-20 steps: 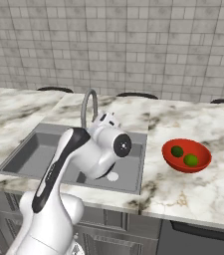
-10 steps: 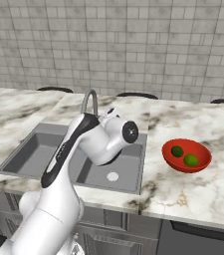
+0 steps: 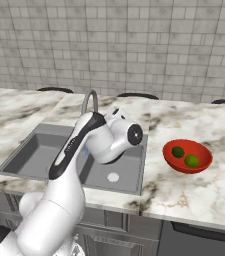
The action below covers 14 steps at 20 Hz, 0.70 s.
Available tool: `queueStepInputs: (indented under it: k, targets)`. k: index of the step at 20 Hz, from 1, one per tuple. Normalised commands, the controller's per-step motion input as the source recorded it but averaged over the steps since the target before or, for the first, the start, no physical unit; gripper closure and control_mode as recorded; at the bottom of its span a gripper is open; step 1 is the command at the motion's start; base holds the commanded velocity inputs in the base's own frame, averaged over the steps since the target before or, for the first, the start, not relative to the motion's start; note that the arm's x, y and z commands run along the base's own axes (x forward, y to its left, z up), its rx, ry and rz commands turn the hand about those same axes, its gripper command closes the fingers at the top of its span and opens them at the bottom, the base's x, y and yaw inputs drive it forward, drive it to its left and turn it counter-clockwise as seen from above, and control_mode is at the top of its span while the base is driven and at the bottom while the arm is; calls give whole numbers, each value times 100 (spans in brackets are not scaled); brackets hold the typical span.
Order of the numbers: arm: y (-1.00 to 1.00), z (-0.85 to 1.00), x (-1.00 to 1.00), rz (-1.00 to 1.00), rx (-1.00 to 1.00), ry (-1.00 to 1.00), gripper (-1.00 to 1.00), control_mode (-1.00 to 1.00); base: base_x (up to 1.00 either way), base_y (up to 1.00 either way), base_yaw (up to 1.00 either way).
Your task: Pick the limes from the sink and place them in one bowl. Place the tangerine in the other bowl. Then turn off the sink faucet.
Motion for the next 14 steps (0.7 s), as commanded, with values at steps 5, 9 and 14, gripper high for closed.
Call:
queueStepInputs:
  k: [5,9,14]
  targets:
    - [-2,-2,41,-5,0,0,-100,-100,0,0,0]
    - [-3,-4,29,-1,2,0,-100,-100,0,0,0]
    - [0,-7,27,0,1,0,-100,-100,0,0,0]
